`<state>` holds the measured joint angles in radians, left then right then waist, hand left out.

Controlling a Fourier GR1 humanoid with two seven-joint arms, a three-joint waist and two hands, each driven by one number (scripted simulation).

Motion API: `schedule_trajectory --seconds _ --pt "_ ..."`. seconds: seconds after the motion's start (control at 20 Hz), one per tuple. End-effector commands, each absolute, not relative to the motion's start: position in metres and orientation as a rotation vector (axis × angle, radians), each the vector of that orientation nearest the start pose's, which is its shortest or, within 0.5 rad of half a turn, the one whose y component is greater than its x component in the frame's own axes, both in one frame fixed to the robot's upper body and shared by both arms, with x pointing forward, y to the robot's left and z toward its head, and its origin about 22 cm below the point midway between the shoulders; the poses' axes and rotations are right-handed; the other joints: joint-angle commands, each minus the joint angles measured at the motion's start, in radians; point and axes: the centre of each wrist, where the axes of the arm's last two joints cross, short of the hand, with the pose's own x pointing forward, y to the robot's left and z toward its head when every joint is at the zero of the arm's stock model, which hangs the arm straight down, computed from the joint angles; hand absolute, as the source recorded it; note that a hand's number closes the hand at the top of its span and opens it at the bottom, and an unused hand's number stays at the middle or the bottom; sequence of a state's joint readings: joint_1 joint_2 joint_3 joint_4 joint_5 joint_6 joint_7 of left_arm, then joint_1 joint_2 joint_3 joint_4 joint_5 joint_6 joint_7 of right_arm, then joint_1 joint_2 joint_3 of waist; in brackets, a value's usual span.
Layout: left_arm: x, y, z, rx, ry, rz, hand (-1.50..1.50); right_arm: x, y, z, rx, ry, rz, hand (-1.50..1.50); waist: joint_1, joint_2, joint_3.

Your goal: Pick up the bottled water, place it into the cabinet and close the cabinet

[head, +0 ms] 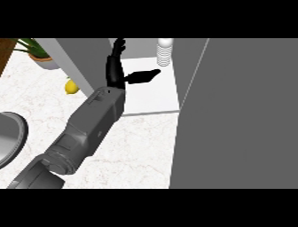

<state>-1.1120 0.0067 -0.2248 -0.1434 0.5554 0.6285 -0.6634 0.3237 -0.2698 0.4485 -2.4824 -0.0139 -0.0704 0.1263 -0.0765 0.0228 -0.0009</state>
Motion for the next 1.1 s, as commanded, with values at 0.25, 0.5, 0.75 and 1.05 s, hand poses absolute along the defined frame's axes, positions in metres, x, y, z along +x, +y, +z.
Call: schedule_trajectory --seconds 0.25,0.5,0.75,1.05 --pt "0.423 0.101 0.017 0.337 -1.818 0.006 -1.50 0.105 -0.193 0.157 0.311 -1.960 0.245 -1.50 -0.002 0.001 0.000" --pt "0.433 0.088 0.043 0.185 -1.879 0.026 -1.50 0.093 -0.205 0.169 0.300 -1.971 0.282 -1.50 0.004 -0.005 0.000" --pt "0.435 0.081 0.057 -0.071 -1.919 0.000 -1.50 0.098 -0.200 0.162 0.296 -1.970 0.285 -1.50 0.011 -0.009 0.000" --pt "0.431 0.074 0.062 -0.196 -1.920 0.042 -1.50 0.095 -0.203 0.171 0.264 -1.968 0.264 -1.50 0.041 -0.019 0.000"
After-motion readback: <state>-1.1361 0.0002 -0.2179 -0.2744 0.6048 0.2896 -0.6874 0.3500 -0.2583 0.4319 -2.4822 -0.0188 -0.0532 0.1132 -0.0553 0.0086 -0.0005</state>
